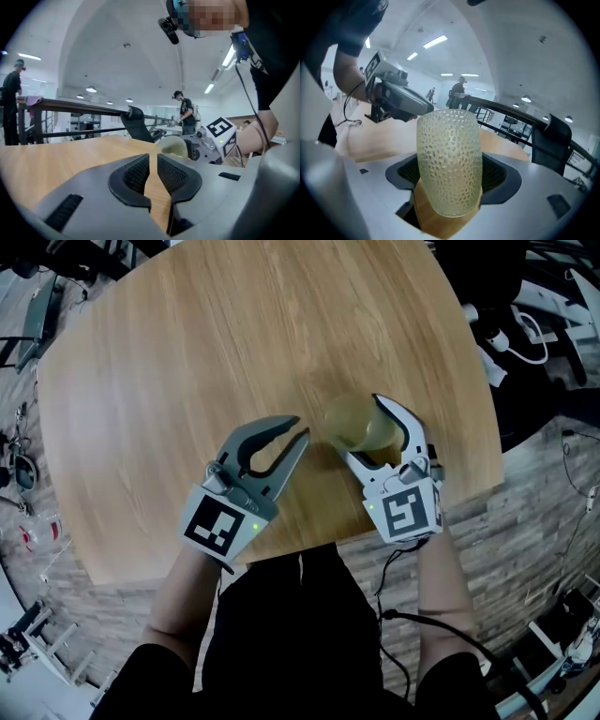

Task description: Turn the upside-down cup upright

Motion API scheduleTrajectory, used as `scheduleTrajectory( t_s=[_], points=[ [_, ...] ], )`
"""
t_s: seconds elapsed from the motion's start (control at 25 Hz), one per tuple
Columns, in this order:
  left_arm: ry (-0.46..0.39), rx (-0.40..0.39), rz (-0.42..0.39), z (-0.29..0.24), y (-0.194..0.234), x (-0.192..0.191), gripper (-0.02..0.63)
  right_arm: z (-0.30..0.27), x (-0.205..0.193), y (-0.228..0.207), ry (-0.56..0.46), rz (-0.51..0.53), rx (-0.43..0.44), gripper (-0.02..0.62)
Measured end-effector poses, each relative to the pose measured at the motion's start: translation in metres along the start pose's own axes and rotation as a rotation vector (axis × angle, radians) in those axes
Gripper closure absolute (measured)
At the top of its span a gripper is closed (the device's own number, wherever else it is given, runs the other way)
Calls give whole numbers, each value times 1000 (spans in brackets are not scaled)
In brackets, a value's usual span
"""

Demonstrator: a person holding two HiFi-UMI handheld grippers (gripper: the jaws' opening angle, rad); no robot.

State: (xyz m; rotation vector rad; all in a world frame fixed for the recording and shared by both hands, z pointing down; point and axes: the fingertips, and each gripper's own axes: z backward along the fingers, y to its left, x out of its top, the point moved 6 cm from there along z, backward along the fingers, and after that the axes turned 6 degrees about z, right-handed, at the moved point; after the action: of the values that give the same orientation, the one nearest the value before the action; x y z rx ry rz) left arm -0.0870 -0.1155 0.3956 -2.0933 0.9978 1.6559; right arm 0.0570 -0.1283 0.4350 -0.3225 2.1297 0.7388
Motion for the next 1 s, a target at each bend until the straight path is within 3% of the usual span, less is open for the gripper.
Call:
scheduleTrajectory(
  t_s=[0.12, 0.24, 0.4, 0.8, 1.0],
  points=[
    [-22, 84, 51, 0, 15, -6, 558, 3, 6, 0, -103, -149, -1, 284],
    [-43, 109, 57, -6, 23, -15, 578, 5, 13, 4, -193, -274, 12, 282],
    [-17, 108, 40, -23, 20, -24, 597, 2, 15, 14, -262, -321, 69, 284],
    [28, 93, 18, -36, 22, -36, 598, -21, 2, 26, -105, -304, 122, 284],
    [61, 70, 5, -42, 24, -43, 598, -30, -3, 26, -89, -318, 151, 282]
  ],
)
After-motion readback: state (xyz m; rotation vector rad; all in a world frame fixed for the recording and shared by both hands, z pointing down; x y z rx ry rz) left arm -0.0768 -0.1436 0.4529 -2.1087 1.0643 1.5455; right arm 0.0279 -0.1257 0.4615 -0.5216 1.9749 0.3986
